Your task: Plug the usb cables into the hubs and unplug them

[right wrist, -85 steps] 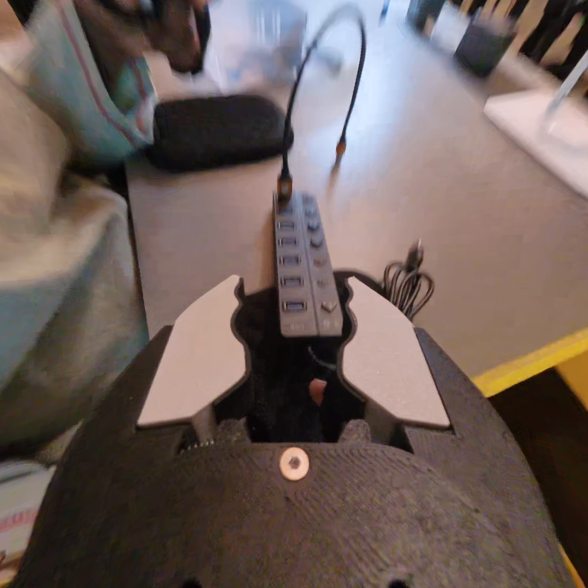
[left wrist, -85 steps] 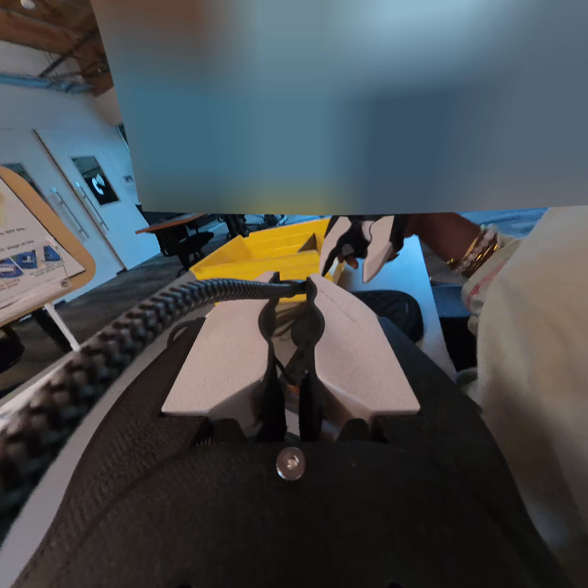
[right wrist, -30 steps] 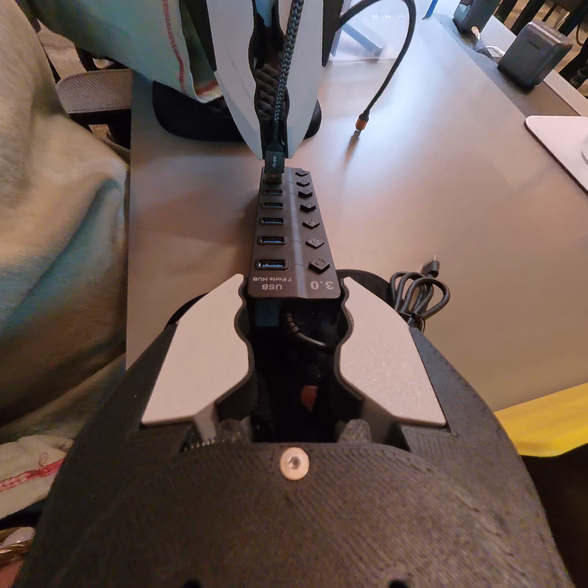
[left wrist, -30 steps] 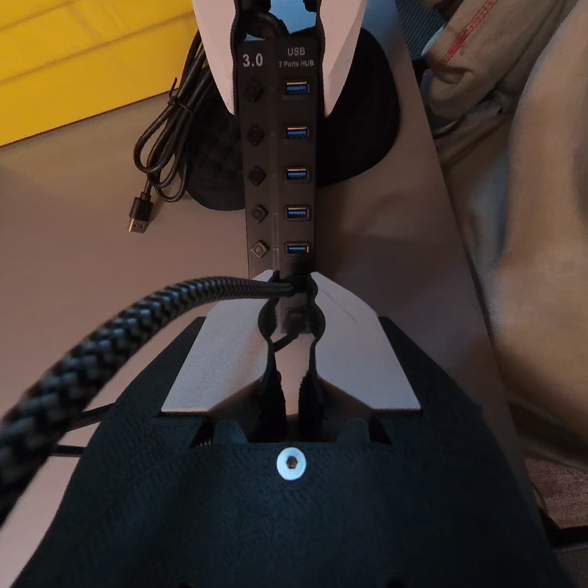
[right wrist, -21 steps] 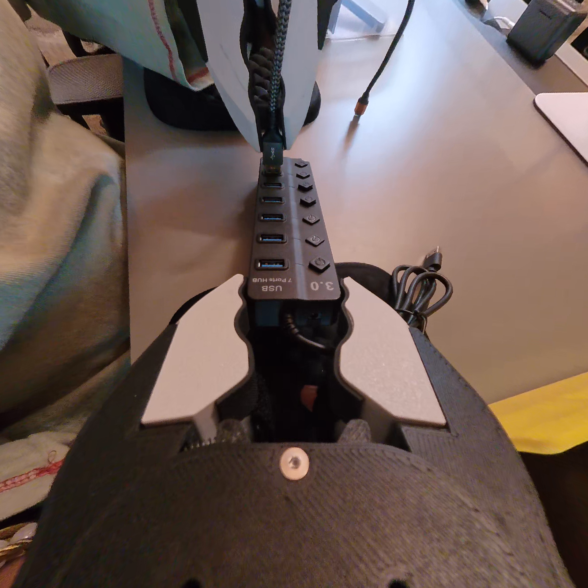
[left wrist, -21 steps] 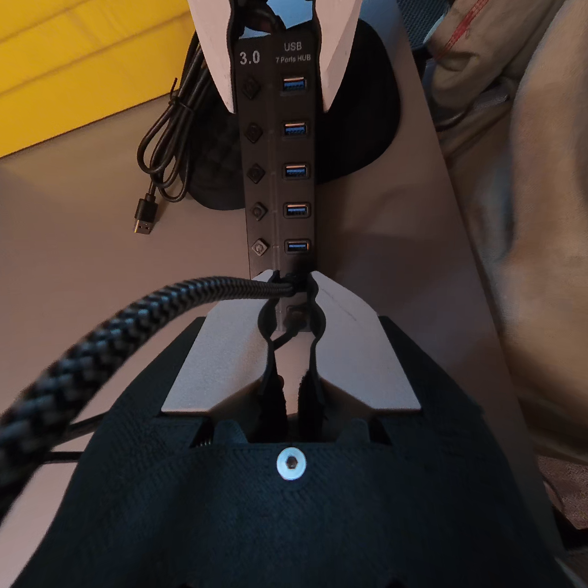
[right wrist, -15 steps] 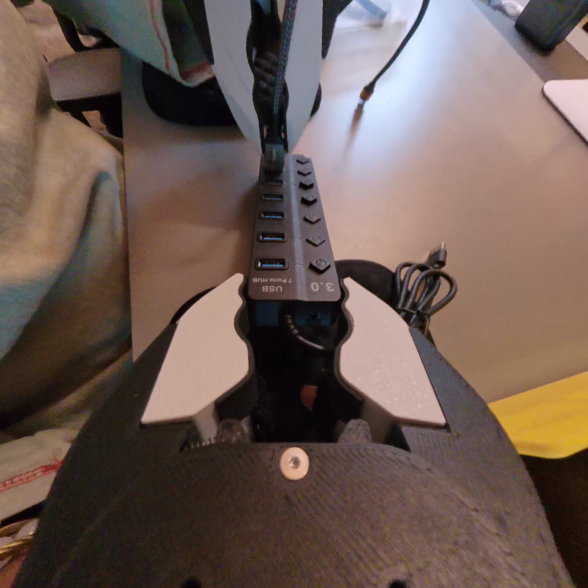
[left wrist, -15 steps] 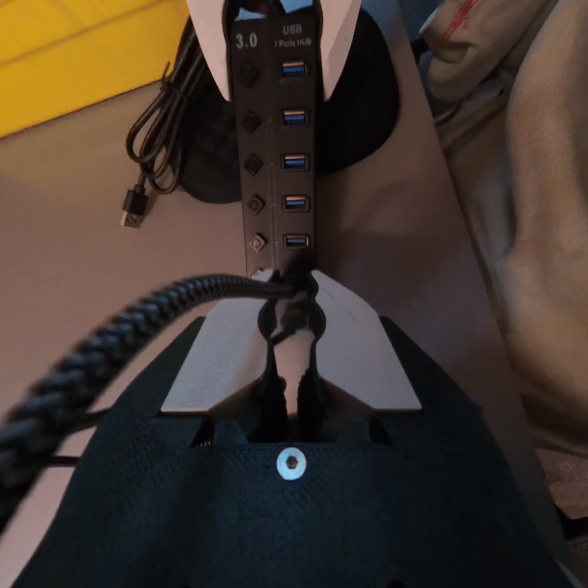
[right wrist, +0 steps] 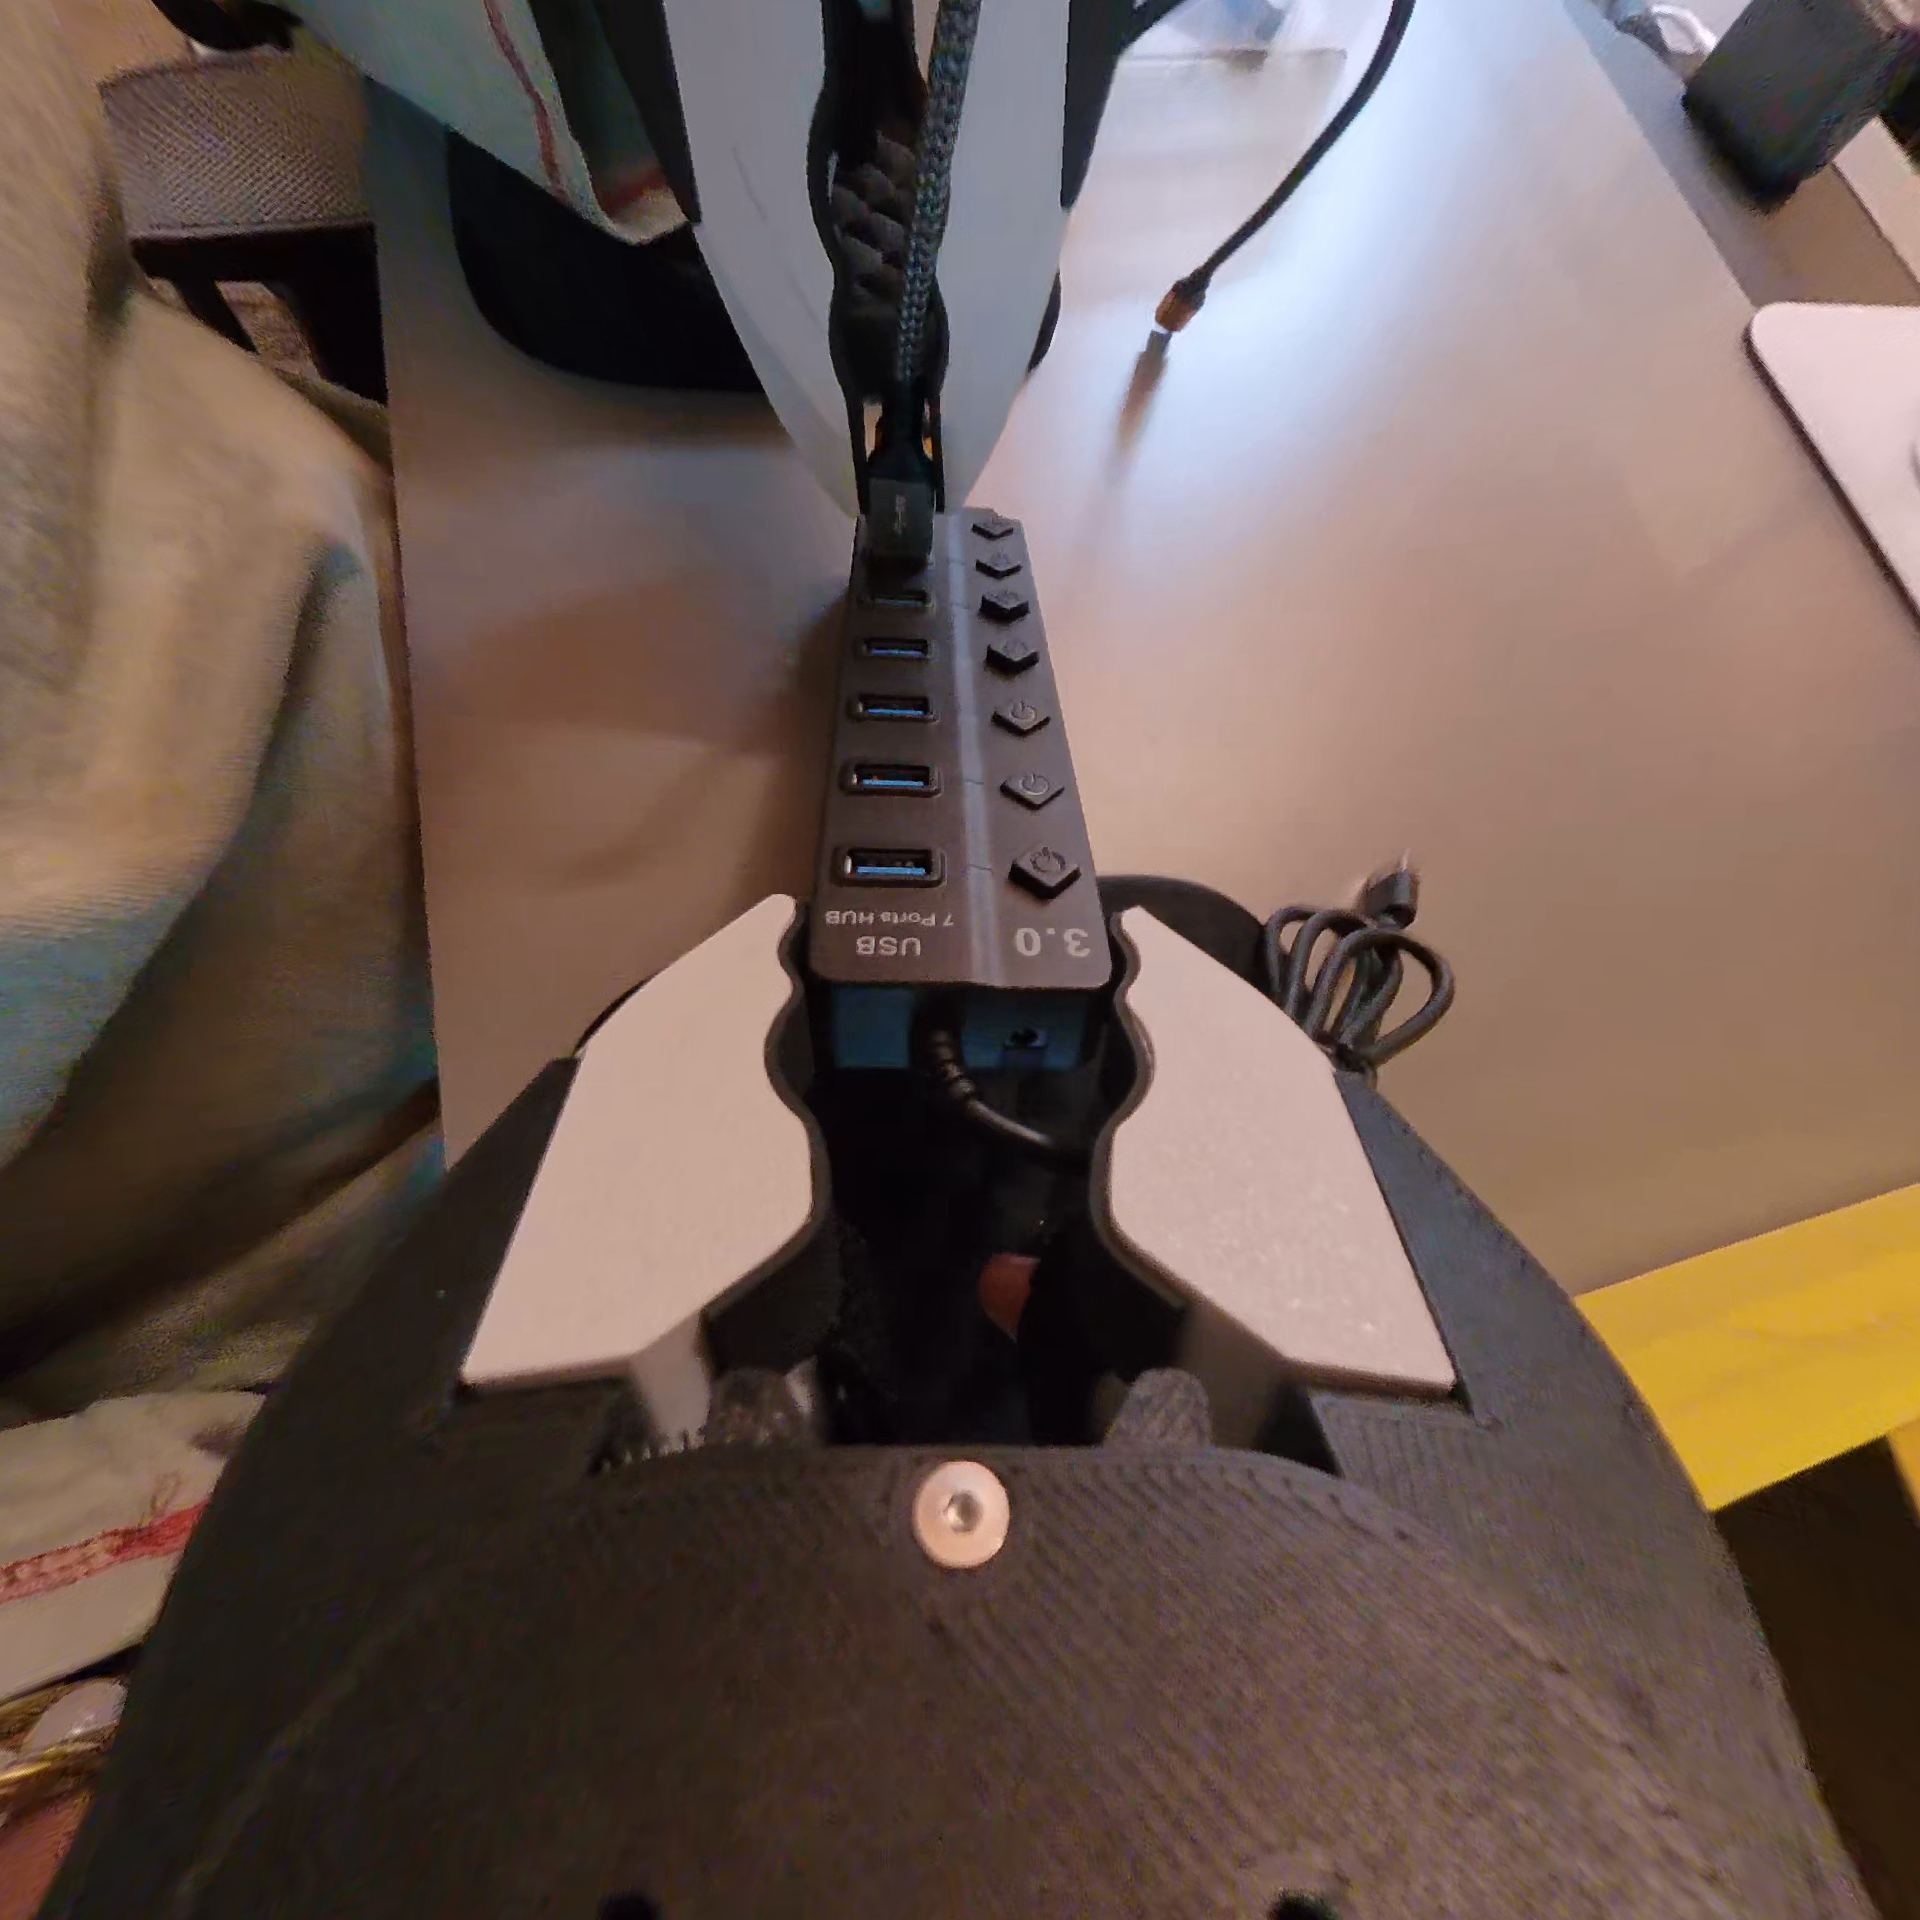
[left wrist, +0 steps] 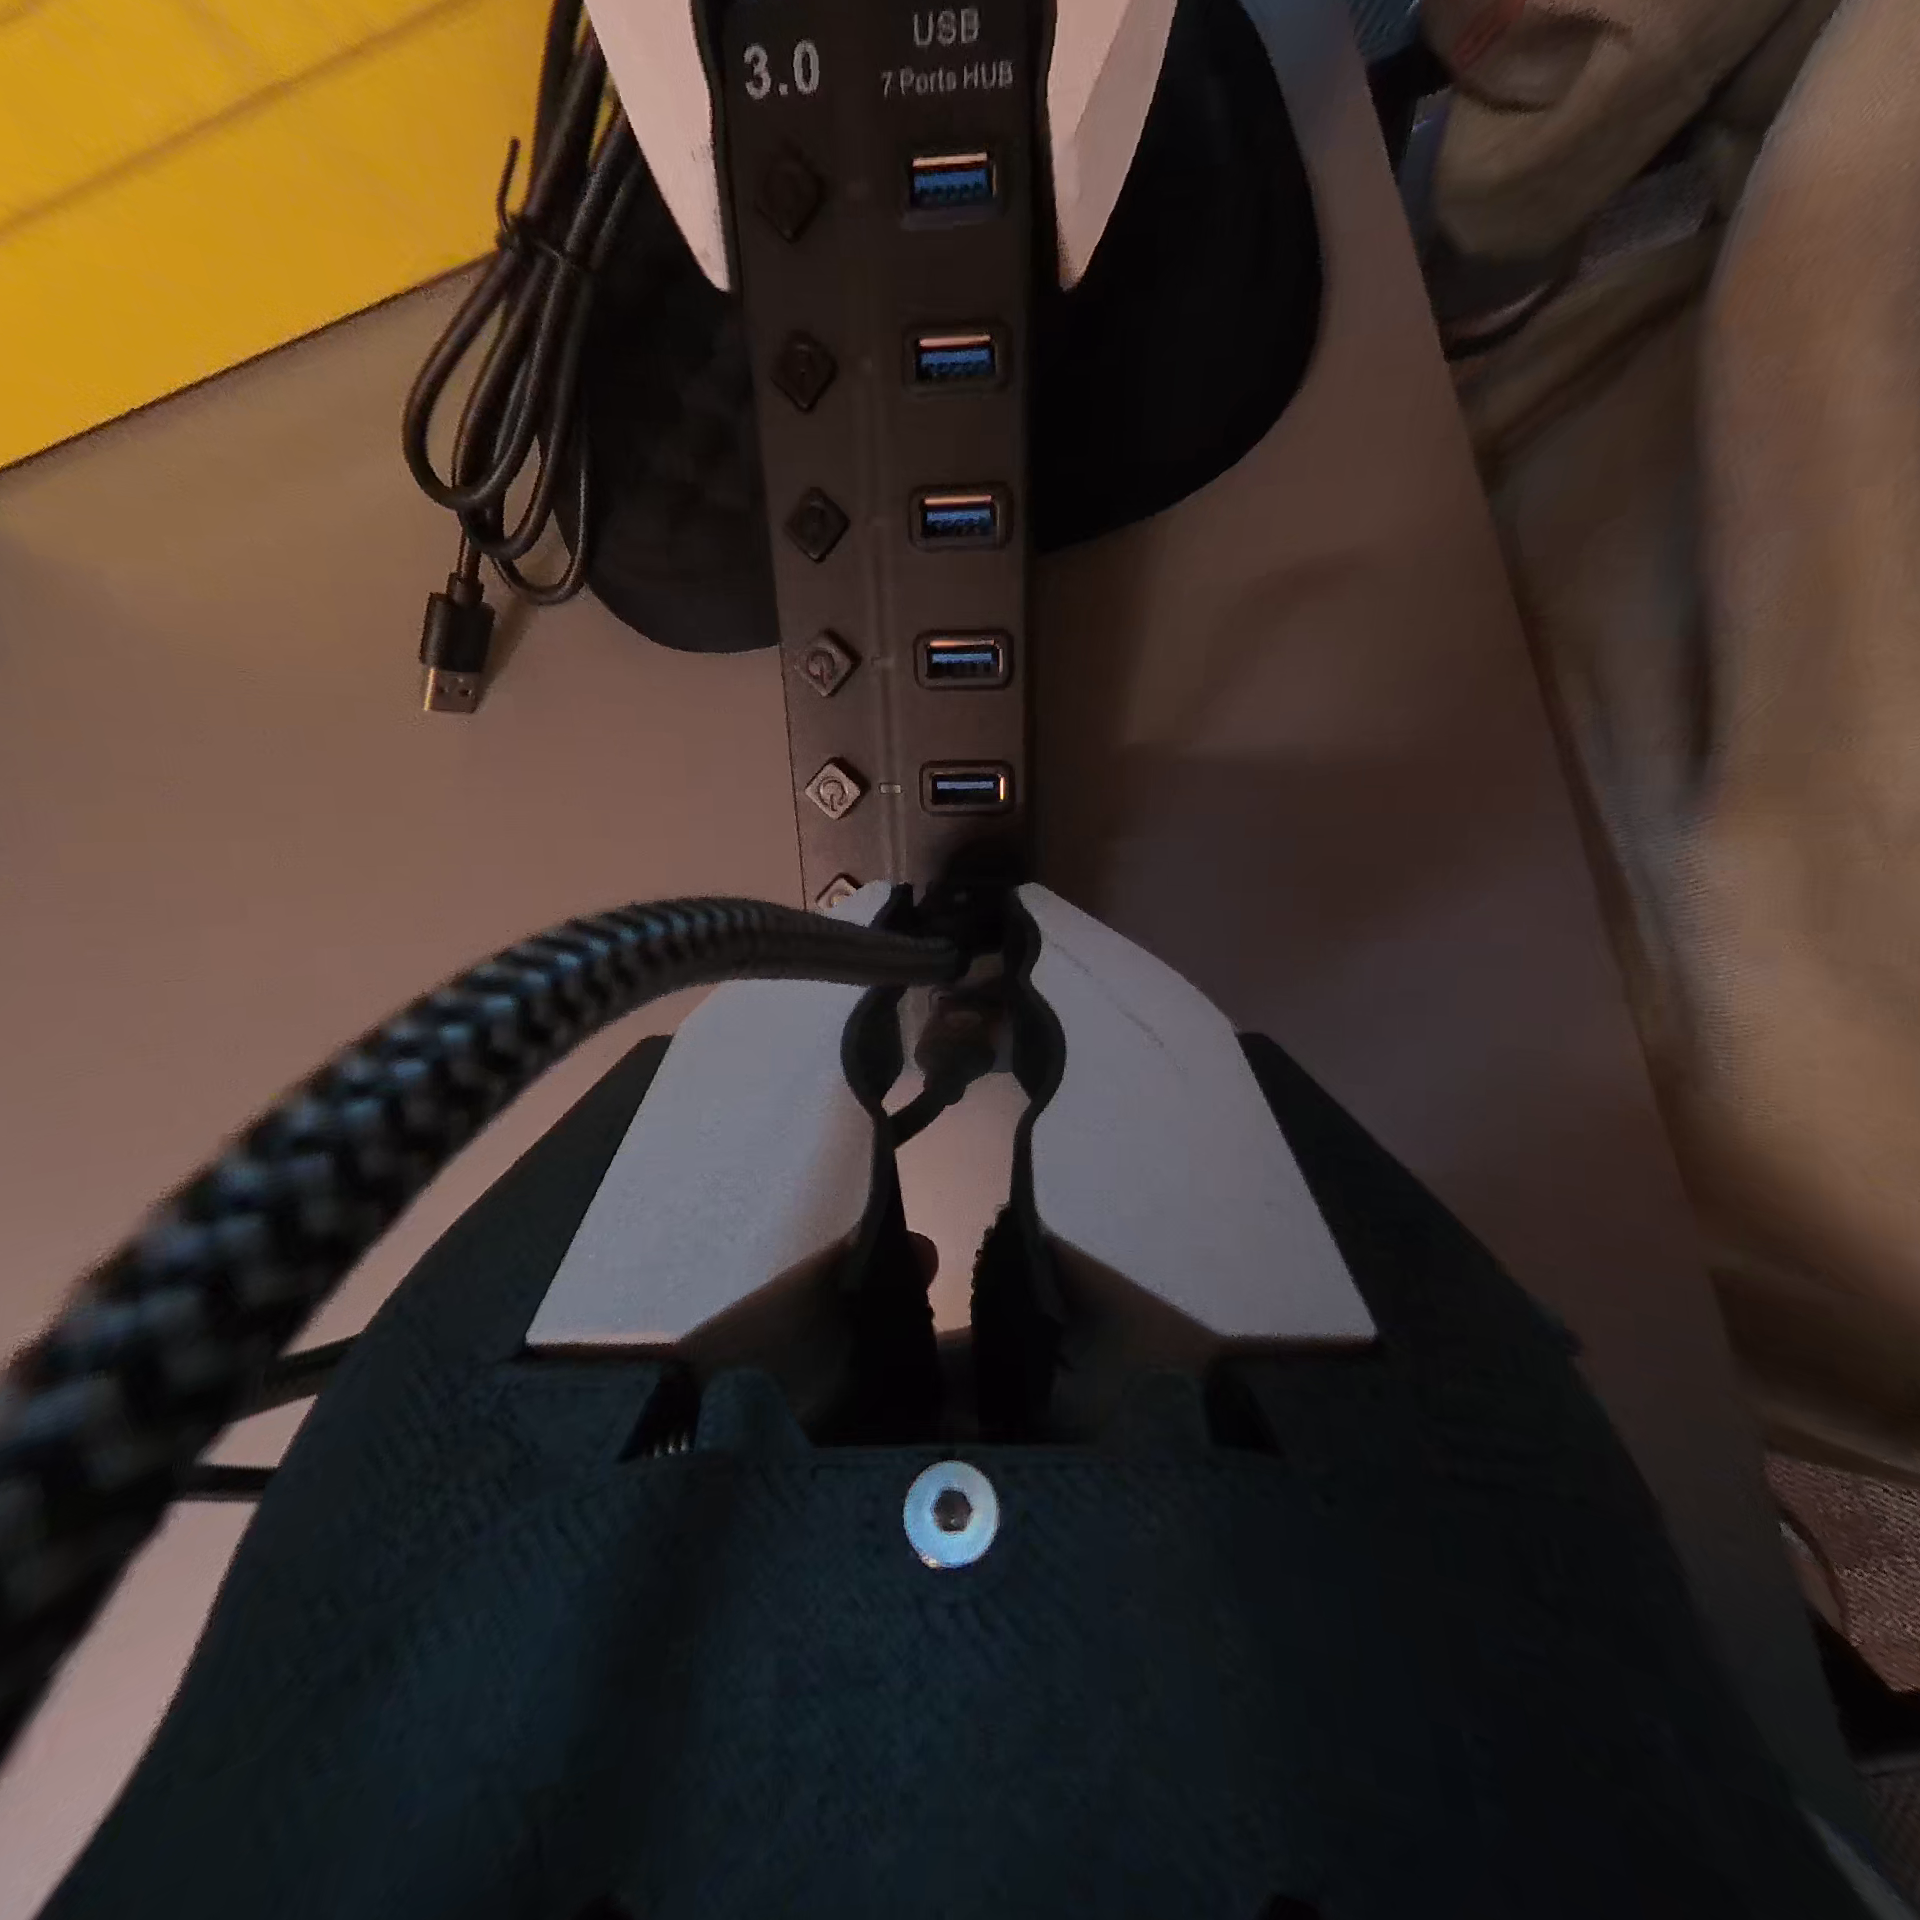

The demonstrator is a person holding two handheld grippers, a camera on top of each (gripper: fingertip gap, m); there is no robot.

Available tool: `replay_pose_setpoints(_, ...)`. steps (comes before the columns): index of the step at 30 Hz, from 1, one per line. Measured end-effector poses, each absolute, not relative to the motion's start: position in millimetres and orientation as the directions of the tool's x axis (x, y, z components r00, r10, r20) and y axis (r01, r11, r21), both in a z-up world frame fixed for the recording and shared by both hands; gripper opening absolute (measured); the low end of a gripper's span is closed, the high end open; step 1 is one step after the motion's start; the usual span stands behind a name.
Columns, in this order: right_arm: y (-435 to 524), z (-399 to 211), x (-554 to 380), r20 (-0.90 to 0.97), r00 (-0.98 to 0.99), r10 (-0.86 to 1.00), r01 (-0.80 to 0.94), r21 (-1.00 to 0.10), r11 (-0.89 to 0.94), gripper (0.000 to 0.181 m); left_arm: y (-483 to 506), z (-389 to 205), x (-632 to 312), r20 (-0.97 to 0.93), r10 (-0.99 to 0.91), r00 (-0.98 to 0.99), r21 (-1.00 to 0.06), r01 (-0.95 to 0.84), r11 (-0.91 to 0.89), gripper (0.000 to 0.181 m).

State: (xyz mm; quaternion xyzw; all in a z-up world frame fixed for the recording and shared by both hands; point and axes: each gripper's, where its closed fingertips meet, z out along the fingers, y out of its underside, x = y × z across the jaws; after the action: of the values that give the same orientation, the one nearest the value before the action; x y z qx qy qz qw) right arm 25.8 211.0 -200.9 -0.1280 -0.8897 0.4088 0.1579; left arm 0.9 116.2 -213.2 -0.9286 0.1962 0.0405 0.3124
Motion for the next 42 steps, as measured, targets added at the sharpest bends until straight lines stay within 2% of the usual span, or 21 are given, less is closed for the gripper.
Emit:
replay_pose_setpoints(6,197.1,-175.3,25.7,0.217,-0.916,0.338,0.047,-0.778,0.626,0.053,109.4,-215.7,-1.7,-0.213,-0.375,0.902,-0.511,-0.43,-0.744,0.018)
replay_pose_setpoints(13,201.3,-175.8,23.7,0.229,-0.903,0.364,0.083,-0.738,0.67,0.054,115.2,-213.9,-6.6,-0.238,-0.363,0.901,-0.577,-0.432,-0.693,0.018)
replay_pose_setpoints(14,200.4,-174.3,23.8,0.231,-0.9,0.369,0.081,-0.743,0.664,0.054,114.1,-212.1,-8.1,-0.24,-0.335,0.911,-0.603,-0.41,-0.684,0.024)
replay_pose_setpoints(17,199.1,-169.1,21.1,0.25,-0.892,0.376,0.064,-0.755,0.653,0.054,102.8,-205.4,-4.3,-0.25,-0.239,0.938,-0.663,-0.346,-0.664,0.062)
replay_pose_setpoints(20,187.3,-163.9,23.5,0.255,-0.908,0.331,0.021,-0.763,0.646,0.054,74.6,-208.2,15.9,-0.21,-0.231,0.95,-0.66,-0.312,-0.683,0.081)
replay_pose_setpoints(25,164.5,-162.8,20.0,0.268,-0.913,0.309,0.001,-0.754,0.657,0.053,46.5,-208.3,29.2,-0.171,-0.246,0.954,-0.6,-0.299,-0.742,0.086)
replay_pose_setpoints(29,168.4,-159.9,10.4,0.27,-0.873,0.407,0.086,-0.736,0.672,0.053,55.6,-205.8,9.3,-0.282,-0.175,0.943,-0.584,-0.313,-0.749,0.084)
replay_pose_setpoints(32,175.4,-155.6,4.7,0.259,-0.844,0.469,0.129,-0.751,0.648,0.053,70.9,-183.1,11.1,-0.223,-0.097,0.97,-0.729,-0.232,-0.644,0.083)
replay_pose_setpoints(34,178.7,-155.3,3.1,0.251,-0.839,0.483,0.138,-0.76,0.635,0.053,74.7,-162.6,30.1,-0.127,-0.156,0.98,-0.828,-0.191,-0.527,0.078)
replay_pose_setpoints(37,178.3,-154.3,4.8,0.275,-0.841,0.465,0.108,-0.759,0.643,0.053,82.8,-119.9,39.7,-0.176,-0.151,0.973,-0.939,-0.212,-0.272,0.071)
replay_pose_setpoints(40,172.2,-148.9,8.9,0.348,-0.84,0.416,0.032,-0.734,0.678,0.053,103.3,-95.8,28.5,-0.352,0.024,0.936,-0.927,-0.345,-0.148,0.078)
replay_pose_setpoints(42,166.3,-144.9,13.5,0.41,-0.834,0.368,-0.03,-0.701,0.712,0.053,125.3,-110.3,28.4,-0.438,0.044,0.898,-0.881,-0.419,-0.219,0.085)
